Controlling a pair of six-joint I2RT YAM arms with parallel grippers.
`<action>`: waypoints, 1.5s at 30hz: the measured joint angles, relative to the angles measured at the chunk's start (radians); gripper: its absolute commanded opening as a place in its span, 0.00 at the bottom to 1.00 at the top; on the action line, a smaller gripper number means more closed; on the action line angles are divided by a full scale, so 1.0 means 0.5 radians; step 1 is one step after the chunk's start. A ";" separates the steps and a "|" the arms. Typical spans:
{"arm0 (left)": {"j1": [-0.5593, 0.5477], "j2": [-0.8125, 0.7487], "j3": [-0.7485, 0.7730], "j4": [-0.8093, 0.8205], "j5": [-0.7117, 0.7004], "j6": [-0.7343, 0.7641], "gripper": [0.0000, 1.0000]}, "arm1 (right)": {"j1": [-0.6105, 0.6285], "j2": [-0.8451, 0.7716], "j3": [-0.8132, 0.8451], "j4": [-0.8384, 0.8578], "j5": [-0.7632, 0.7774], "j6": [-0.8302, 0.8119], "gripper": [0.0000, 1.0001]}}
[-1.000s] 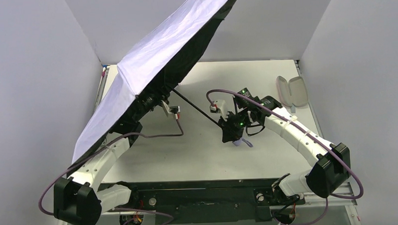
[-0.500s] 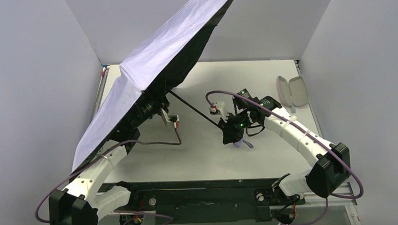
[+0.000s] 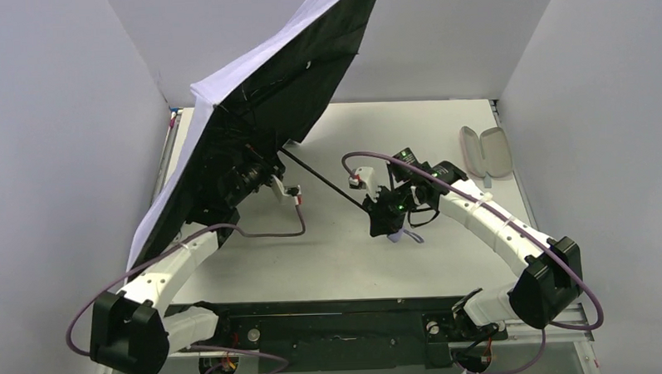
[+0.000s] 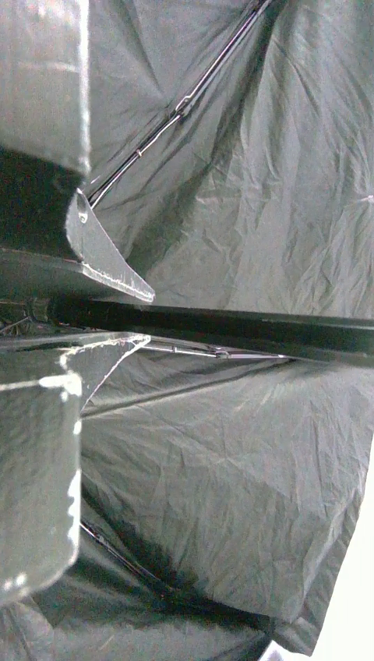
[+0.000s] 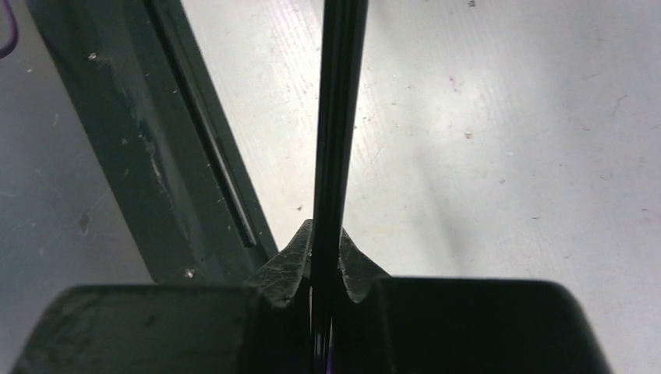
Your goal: Open the umbrella
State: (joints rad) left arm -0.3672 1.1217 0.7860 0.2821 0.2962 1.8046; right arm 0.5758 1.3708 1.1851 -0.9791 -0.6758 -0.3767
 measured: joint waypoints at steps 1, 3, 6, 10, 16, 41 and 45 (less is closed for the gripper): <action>0.013 0.040 0.002 0.033 0.010 0.005 0.02 | 0.000 0.000 -0.010 0.022 0.016 0.006 0.00; 0.053 0.148 0.034 0.095 0.082 0.021 0.00 | 0.000 0.000 -0.037 0.082 0.053 0.032 0.00; 0.109 0.291 0.140 0.166 0.227 0.033 0.00 | -0.002 0.000 -0.060 0.179 0.092 0.066 0.00; 0.169 0.436 0.319 0.250 0.435 0.043 0.00 | -0.009 0.000 -0.051 0.289 0.117 0.105 0.00; 0.228 0.562 0.555 0.391 0.648 0.036 0.00 | -0.011 0.029 0.139 0.277 0.054 0.145 0.24; 0.266 0.545 0.644 0.691 0.846 0.014 0.00 | -0.011 0.252 0.247 0.272 -0.446 0.313 0.00; 0.271 0.705 0.671 0.700 0.834 0.042 0.00 | -0.013 0.242 0.188 0.299 -0.352 0.314 0.00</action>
State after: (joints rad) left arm -0.2317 1.4742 1.1217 0.6323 0.7132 1.8256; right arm 0.5694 1.4918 1.2789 -0.8295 -0.8520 -0.2195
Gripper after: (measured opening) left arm 0.141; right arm 0.003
